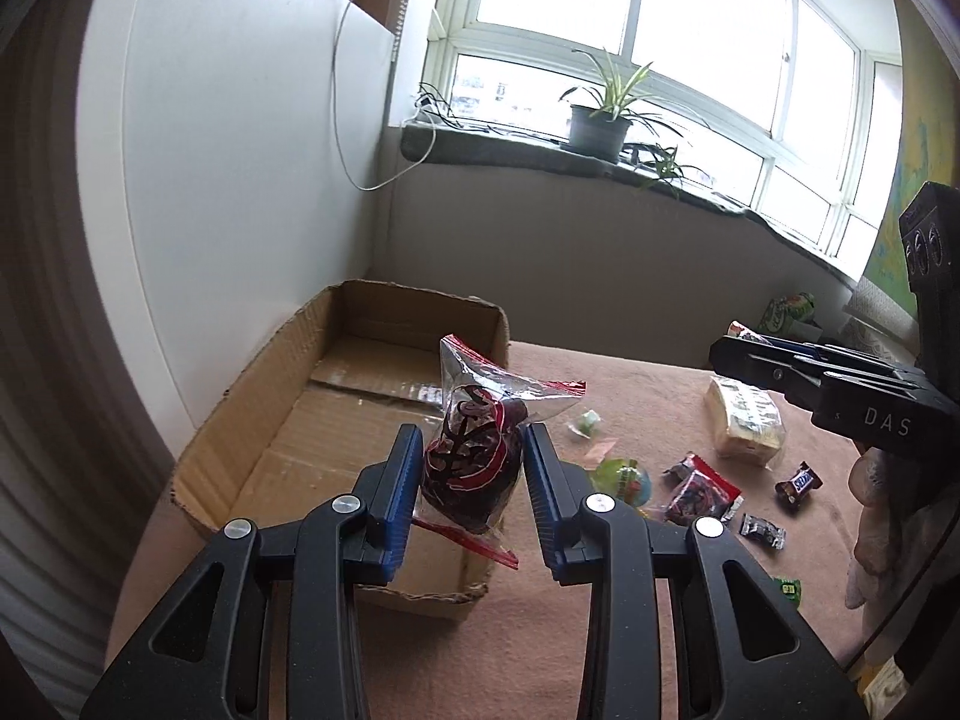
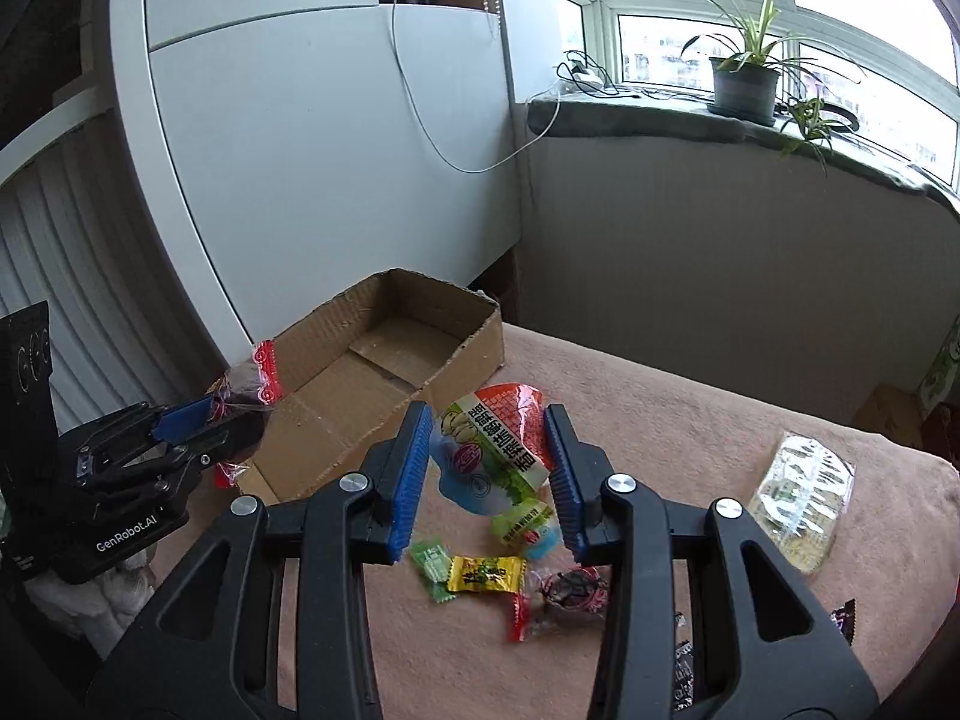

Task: Organize snacks
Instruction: 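Carry both candies into the cardboard box and open both tools to release them, then grasp the yellow candy packet with the left tool while the right tool grasps the green square candy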

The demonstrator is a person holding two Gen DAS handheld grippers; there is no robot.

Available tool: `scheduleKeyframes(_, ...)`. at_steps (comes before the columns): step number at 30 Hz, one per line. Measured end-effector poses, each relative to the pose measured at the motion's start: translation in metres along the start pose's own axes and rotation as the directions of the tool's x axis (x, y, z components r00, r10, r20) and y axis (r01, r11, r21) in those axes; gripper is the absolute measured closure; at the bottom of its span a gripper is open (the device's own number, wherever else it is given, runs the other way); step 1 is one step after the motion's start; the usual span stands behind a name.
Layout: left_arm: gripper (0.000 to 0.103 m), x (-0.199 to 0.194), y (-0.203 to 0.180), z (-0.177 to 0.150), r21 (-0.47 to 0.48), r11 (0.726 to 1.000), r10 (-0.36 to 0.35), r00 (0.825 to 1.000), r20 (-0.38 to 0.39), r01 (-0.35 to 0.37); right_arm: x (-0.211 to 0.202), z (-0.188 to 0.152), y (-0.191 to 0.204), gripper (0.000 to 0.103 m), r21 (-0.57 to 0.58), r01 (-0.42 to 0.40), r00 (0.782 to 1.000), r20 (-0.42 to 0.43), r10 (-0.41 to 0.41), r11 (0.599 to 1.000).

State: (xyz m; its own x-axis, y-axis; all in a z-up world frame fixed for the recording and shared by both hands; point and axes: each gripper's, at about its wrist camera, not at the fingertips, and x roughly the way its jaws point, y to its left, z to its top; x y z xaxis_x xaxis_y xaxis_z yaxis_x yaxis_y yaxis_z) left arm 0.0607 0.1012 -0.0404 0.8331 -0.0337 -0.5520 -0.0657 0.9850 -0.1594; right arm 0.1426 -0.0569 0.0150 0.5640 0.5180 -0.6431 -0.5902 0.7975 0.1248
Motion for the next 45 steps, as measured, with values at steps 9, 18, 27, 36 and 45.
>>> scheduleKeyframes(9, 0.070, 0.006, 0.046, 0.000, -0.061, 0.994, 0.093, 0.996, -0.012, -0.094, 0.062, 0.018, 0.056, 0.063, -0.092, -0.058, 0.997, -0.058, 0.053, 0.994)
scheduleKeyframes(18, 0.070, 0.019, 0.066, -0.002, -0.087, 0.987, 0.133, 0.990, -0.038, -0.136, 0.108, 0.021, 0.090, 0.063, -0.128, -0.100, 0.989, -0.125, 0.084, 0.987)
scheduleKeyframes(27, 0.052, 0.018, 0.072, -0.002, -0.100, 0.981, 0.162, 0.985, -0.052, -0.167, 0.109, 0.021, 0.088, 0.030, -0.124, -0.081, 0.992, -0.109, 0.067, 0.989)
scheduleKeyframes(36, 0.049, 0.002, 0.062, 0.001, -0.101, 0.984, 0.144, 0.989, -0.019, -0.145, 0.067, 0.020, 0.065, 0.022, -0.089, -0.052, 0.997, -0.057, 0.047, 0.995)
scheduleKeyframes(45, 0.049, -0.014, 0.038, 0.000, -0.084, 0.993, 0.086, 0.996, 0.011, -0.085, -0.004, 0.011, 0.032, 0.021, -0.049, 0.007, 1.000, 0.029, -0.006, 0.999)
